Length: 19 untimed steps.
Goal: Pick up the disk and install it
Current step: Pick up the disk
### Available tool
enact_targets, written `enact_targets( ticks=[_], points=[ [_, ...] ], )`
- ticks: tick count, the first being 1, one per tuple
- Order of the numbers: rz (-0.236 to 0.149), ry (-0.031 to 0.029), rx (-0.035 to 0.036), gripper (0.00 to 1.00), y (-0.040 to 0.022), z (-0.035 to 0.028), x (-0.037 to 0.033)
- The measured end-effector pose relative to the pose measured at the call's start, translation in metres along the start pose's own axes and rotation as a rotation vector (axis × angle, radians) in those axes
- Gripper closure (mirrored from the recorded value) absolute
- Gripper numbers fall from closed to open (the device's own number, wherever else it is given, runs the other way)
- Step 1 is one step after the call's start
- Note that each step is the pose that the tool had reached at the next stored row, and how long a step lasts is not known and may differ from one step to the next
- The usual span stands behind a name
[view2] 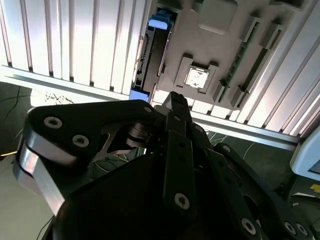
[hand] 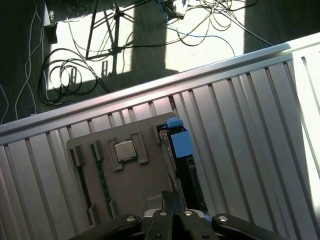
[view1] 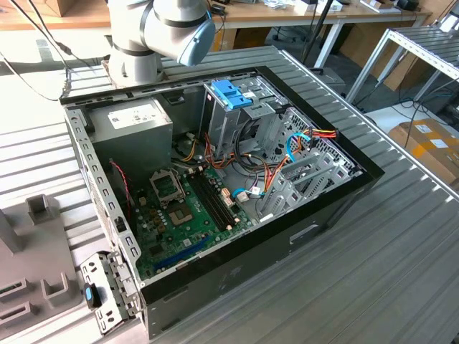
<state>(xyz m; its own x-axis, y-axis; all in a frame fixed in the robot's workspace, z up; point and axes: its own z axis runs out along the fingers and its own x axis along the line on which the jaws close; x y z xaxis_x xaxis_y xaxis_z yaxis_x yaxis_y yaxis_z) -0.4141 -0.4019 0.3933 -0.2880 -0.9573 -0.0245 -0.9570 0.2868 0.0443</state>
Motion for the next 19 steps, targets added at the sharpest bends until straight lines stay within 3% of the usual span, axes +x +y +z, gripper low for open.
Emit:
enact_targets(
  ticks=[19],
  points=[
    [-0.095,0.0042,-0.0024,0.89,0.0001,0.0000,0.0000]
  ],
)
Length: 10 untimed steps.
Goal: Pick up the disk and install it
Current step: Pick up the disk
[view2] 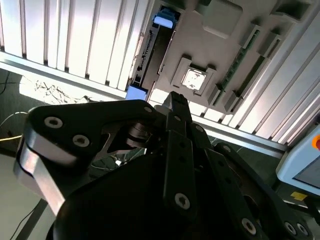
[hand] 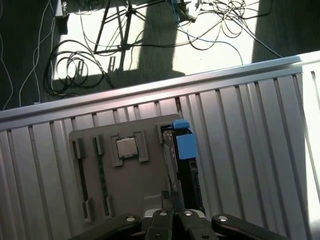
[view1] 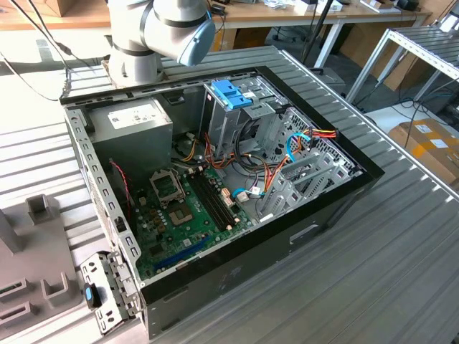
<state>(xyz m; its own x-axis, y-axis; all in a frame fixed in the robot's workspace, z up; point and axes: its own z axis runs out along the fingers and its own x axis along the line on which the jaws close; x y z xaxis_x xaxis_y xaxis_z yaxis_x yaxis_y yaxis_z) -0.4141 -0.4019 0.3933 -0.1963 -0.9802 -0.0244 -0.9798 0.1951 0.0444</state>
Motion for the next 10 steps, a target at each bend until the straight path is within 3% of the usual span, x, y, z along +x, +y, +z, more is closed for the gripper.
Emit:
enact_targets(
  ticks=[10],
  points=[
    [-0.053,0.0023,-0.0012,0.89,-0.0001,0.0000,0.0001]
  ],
)
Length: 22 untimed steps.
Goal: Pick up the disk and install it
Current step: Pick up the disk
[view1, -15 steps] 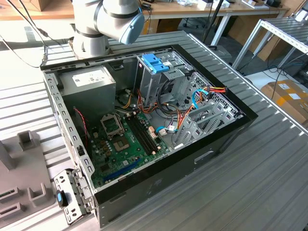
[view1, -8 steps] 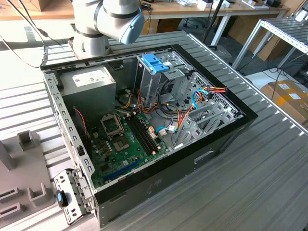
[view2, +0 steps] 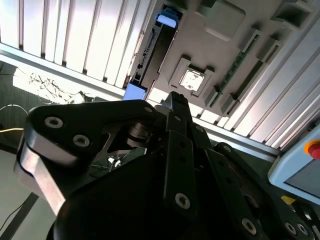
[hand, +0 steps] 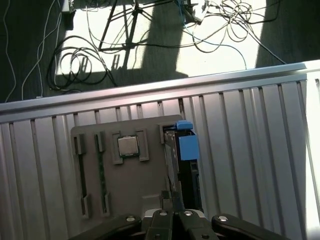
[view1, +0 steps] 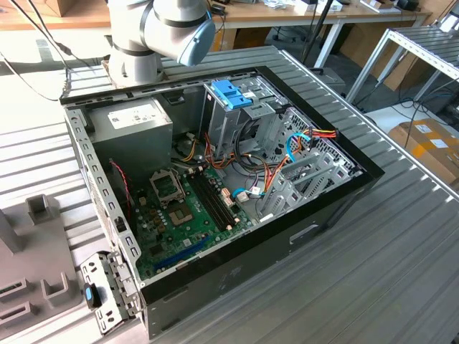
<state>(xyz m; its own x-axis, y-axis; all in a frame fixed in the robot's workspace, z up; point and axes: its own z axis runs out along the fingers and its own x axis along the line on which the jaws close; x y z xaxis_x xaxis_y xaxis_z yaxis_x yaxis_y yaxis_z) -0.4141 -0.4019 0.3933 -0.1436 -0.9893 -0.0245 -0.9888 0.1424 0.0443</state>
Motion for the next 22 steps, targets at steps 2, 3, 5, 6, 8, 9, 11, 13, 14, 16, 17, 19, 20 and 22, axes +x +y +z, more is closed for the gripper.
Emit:
enact_targets(
  ticks=[2,3,5,6,8,9,11,13,14,16,17,19,20,22],
  points=[
    [-0.011,0.0005,-0.0003,0.89,0.0000,0.0000,0.0000],
    [-0.015,0.0006,-0.0004,0.89,0.0001,0.0000,0.0000],
    [-0.030,0.0014,-0.0008,0.89,0.0000,-0.0001,0.0000],
    [-0.034,0.0016,-0.0009,0.89,0.0000,0.0000,0.0000],
    [-0.048,0.0021,-0.0012,0.89,0.0000,0.0000,0.0000],
    [-0.053,0.0023,-0.0013,0.89,0.0000,0.0000,0.0000],
    [-0.065,0.0028,-0.0016,0.89,0.0000,0.0000,-0.0002],
    [-0.065,0.0029,-0.0016,0.89,0.0000,0.0000,-0.0002],
    [-0.065,0.0030,-0.0016,0.89,0.0000,0.0000,-0.0002],
    [-0.065,0.0029,-0.0016,0.89,0.0000,0.0000,-0.0003],
    [-0.065,0.0029,-0.0016,0.89,0.0000,0.0000,-0.0003],
    [-0.065,0.0029,-0.0016,0.89,0.0000,0.0000,-0.0004],
    [-0.065,0.0029,-0.0016,0.83,0.0000,0.0000,-0.0004],
    [-0.065,0.0029,-0.0017,0.76,-0.0001,0.0000,-0.0004]
  ],
)
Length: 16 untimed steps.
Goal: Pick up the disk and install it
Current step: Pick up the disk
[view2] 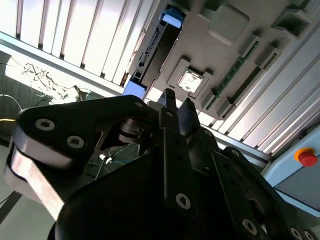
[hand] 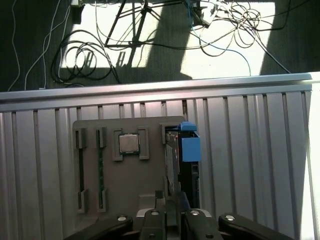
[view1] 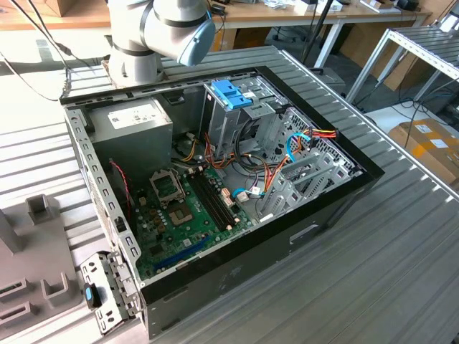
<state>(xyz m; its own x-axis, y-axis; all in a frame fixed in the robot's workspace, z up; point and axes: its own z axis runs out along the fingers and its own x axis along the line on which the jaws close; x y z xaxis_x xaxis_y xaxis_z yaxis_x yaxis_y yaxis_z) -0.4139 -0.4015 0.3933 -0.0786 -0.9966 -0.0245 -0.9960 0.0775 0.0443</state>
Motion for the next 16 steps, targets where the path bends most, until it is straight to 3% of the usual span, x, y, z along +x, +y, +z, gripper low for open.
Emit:
enact_targets(
  ticks=[1,4,16],
  points=[
    [0.000,0.0000,0.0000,0.76,0.0000,0.0000,0.0000],
    [0.000,0.0000,0.0000,0.58,0.0000,0.0000,-0.0001],
    [0.000,0.0000,0.0000,0.58,-0.0001,0.0010,-0.0003]
  ],
)
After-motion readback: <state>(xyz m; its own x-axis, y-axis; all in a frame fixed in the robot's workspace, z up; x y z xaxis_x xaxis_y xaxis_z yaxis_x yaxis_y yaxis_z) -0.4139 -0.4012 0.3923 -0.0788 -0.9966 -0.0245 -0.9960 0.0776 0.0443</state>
